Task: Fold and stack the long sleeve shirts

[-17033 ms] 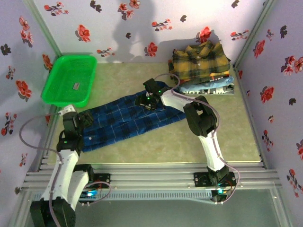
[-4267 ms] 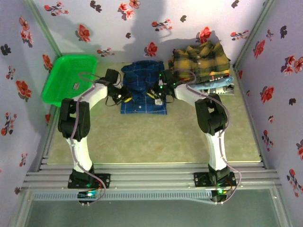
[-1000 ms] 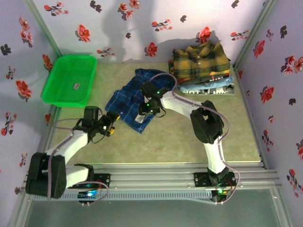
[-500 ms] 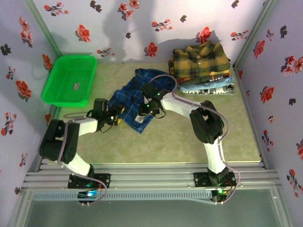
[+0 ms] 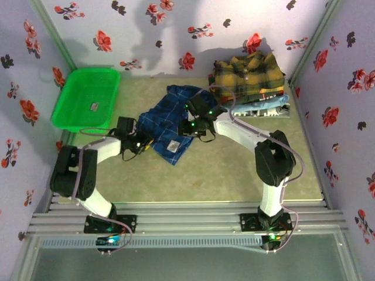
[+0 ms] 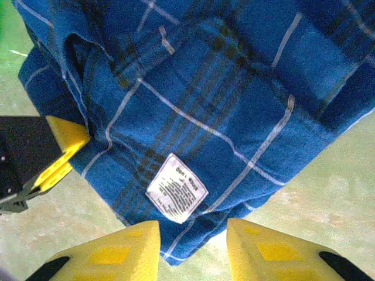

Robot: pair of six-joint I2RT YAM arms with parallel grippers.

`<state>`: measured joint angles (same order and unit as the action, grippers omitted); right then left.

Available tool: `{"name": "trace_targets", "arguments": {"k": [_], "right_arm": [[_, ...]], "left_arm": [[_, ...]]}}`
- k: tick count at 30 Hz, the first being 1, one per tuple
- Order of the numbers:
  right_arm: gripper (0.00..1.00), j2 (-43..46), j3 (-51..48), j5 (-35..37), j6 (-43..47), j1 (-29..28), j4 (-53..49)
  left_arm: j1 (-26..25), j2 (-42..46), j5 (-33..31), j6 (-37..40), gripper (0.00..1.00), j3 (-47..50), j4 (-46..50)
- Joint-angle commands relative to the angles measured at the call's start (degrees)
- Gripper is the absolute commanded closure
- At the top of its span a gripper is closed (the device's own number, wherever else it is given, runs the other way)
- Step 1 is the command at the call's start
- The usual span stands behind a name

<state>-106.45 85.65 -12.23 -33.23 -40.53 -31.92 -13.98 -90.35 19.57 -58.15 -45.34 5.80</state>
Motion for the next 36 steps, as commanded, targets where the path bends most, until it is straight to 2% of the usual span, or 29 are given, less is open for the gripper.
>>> {"name": "trace_targets", "arguments": {"k": [1, 7, 12, 15, 17, 21, 24, 27, 29, 33, 36], "right_arm": [[0.64, 0.9, -0.6, -0.8, -2.6, -2.7, 0.6], [0.67, -7.5, 6.6, -2.8, -5.9, -10.1, 1.5], [0.70, -15.7, 11.7, -5.6, -10.8, -10.7, 7.7], [0.71, -20.7, 17.3, -7.5, -10.9, -10.7, 6.0], [0.71, -21.4, 17.6, -4.8, -10.7, -10.5, 5.0], [0.70, -18.8, 13.4, 8.1, -11.3, -6.7, 3.3], [0.68, -16.1, 10.7, 10.8, -12.1, -2.7, 5.4], [0.64, -13.0, 9.9, 7.2, -10.6, -1.6, 8.3], [0.63, -9.8, 7.2, 1.5, -11.2, -1.9, 12.6], [0.63, -4.2, -0.1, -8.2, -16.6, -5.0, 24.1], [0.67, -6.1, 0.9, -14.9, -20.8, -8.0, 29.8]], "left_arm": [[0.4, 6.7, -2.1, 16.3, 0.83, -2.3, 20.9], [1.0, 15.7, -3.2, 26.2, 0.84, -3.5, 36.3], [1.0, 20.6, -3.1, 29.8, 0.85, -5.2, 44.4], [1.5, 23.4, -3.3, 30.8, 0.85, -6.7, 48.7], [1.7, 24.4, -3.3, 31.7, 0.85, -7.9, 51.2], [1.8, 26.1, -2.6, 33.0, 0.86, -9.6, 54.7], [1.8, 26.3, -2.8, 35.0, 0.86, -12.1, 58.2], [1.8, 25.9, -4.4, 37.2, 0.87, -16.1, 62.0], [1.7, 24.9, -6.2, 38.9, 0.87, -20.1, 64.9], [1.7, 23.5, -7.9, 40.9, 0.87, -25.6, 67.2], [1.8, 22.1, -8.1, 42.3, 0.87, -26.6, 67.9]]}}
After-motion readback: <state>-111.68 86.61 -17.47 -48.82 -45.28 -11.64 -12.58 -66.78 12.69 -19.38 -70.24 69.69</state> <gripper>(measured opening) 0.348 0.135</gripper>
